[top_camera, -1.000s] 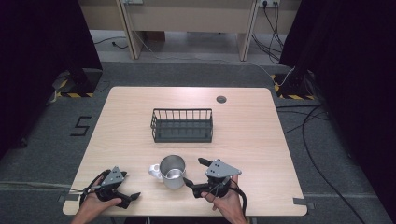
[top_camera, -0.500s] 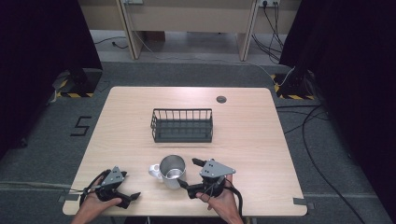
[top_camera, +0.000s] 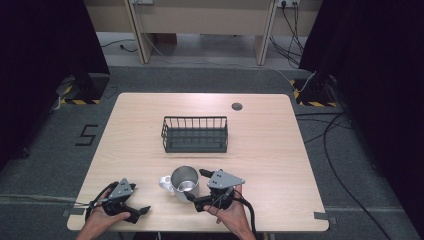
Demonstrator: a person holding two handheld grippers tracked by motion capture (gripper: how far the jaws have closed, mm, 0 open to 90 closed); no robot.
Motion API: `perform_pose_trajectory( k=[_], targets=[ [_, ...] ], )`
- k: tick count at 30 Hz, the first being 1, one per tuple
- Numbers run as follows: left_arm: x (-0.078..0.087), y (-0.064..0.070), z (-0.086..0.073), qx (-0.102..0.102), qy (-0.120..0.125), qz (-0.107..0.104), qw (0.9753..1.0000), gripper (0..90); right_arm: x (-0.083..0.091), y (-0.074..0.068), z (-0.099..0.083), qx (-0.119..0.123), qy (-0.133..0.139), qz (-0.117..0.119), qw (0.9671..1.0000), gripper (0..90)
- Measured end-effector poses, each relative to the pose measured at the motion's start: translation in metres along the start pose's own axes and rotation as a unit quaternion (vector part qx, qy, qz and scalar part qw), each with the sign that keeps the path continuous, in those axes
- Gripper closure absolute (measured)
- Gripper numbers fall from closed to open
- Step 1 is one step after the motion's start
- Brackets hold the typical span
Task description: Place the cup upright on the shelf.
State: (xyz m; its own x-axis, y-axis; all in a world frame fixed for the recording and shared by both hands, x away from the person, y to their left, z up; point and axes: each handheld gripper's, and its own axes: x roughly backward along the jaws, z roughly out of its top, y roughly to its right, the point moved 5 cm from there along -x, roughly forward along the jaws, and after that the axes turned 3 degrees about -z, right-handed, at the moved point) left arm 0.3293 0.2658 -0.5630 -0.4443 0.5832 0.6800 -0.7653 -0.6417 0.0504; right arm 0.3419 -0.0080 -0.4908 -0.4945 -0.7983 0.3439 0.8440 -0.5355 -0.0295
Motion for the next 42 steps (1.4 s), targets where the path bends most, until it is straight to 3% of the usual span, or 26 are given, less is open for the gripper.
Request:
perform_pose_trajectory(
  k=[26, 42],
  targets=[
    [0.0, 0.0, 0.0, 0.0, 0.0, 0.0, 1.0, 0.0, -0.036, -0.001, 0.004, 0.001, 0.013, 0.004, 0.9999, 4.4],
    [0.0, 0.0, 0.0, 0.0, 0.0, 0.0, 1.0, 0.0, -0.039, 0.0, 0.005, -0.003, 0.014, 0.008, 0.9999, 5.7]
  ],
)
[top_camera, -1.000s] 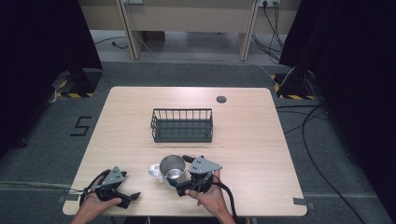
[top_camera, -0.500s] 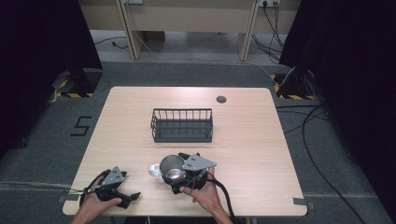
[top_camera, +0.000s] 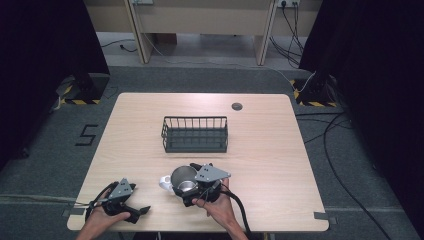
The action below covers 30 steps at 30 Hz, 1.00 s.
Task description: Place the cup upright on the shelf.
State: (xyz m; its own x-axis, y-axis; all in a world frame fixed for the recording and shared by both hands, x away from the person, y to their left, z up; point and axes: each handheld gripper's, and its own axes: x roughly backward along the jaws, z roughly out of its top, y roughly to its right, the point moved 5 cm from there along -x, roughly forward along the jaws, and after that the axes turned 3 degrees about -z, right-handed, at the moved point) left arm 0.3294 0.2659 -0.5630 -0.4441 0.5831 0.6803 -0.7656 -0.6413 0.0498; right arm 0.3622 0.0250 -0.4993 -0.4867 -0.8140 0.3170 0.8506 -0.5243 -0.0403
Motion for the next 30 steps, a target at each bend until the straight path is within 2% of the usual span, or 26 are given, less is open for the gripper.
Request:
perform_pose_trajectory(
  k=[20, 30],
  targets=[
    [0.0, 0.0, 0.0, 0.0, 0.0, 0.0, 1.0, 0.0, 0.0, 0.004, 0.018, 0.013, 0.011, -0.008, 0.9998, 6.0],
    [0.0, 0.0, 0.0, 0.0, -0.001, 0.0, 1.0, 0.0, -0.001, 0.015, 0.033, 0.003, 0.016, -0.009, 0.9998, 6.0]
  ],
)
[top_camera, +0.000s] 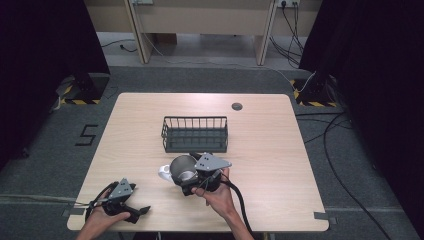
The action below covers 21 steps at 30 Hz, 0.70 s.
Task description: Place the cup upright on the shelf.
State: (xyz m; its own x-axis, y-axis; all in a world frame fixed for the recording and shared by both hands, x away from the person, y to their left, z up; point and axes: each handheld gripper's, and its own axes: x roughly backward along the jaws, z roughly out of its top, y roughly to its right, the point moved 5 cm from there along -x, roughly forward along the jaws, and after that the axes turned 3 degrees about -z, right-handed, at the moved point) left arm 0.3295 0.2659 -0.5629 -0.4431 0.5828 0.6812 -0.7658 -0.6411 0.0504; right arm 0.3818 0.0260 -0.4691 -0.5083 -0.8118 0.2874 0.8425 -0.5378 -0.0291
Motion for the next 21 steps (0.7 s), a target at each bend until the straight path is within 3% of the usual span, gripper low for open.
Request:
perform_pose_trajectory(
  k=[21],
  targets=[
    [-0.001, 0.0, 0.001, -0.001, 0.0, 0.0, 1.0, 0.0, 0.002, 0.032, 0.037, 0.0, 0.013, -0.022, 0.9997, 6.0]
  ],
)
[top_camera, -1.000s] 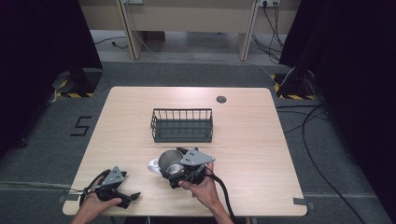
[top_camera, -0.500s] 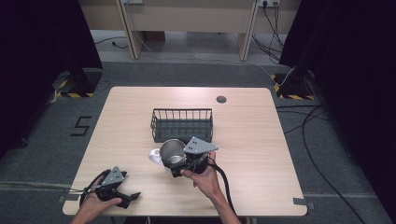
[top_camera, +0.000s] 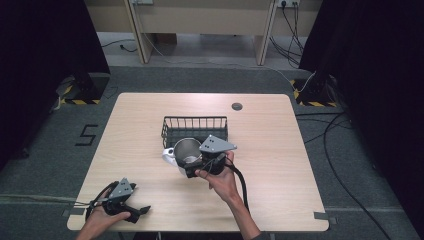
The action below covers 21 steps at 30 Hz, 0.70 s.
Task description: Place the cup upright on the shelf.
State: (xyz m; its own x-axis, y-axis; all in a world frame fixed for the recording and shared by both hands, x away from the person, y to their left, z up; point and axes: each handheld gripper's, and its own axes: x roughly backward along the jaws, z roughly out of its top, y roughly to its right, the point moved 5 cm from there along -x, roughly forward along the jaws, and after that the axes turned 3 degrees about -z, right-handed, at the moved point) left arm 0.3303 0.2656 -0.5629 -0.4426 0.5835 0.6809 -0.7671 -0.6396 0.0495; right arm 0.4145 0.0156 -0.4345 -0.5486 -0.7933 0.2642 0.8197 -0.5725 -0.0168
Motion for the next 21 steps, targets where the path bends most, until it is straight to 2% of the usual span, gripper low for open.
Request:
perform_pose_trajectory(
  k=[12, 21],
  targets=[
    [0.0, 0.0, 0.0, 0.0, 0.0, 0.0, 1.0, 0.0, 0.009, 0.023, 0.027, -0.006, 0.011, -0.014, 0.9998, 6.1],
    [0.0, 0.0, 0.0, -0.001, 0.001, 0.0, 1.0, 0.0, 0.006, 0.04, 0.037, -0.013, 0.01, -0.022, 0.9996, 6.1]
  ],
)
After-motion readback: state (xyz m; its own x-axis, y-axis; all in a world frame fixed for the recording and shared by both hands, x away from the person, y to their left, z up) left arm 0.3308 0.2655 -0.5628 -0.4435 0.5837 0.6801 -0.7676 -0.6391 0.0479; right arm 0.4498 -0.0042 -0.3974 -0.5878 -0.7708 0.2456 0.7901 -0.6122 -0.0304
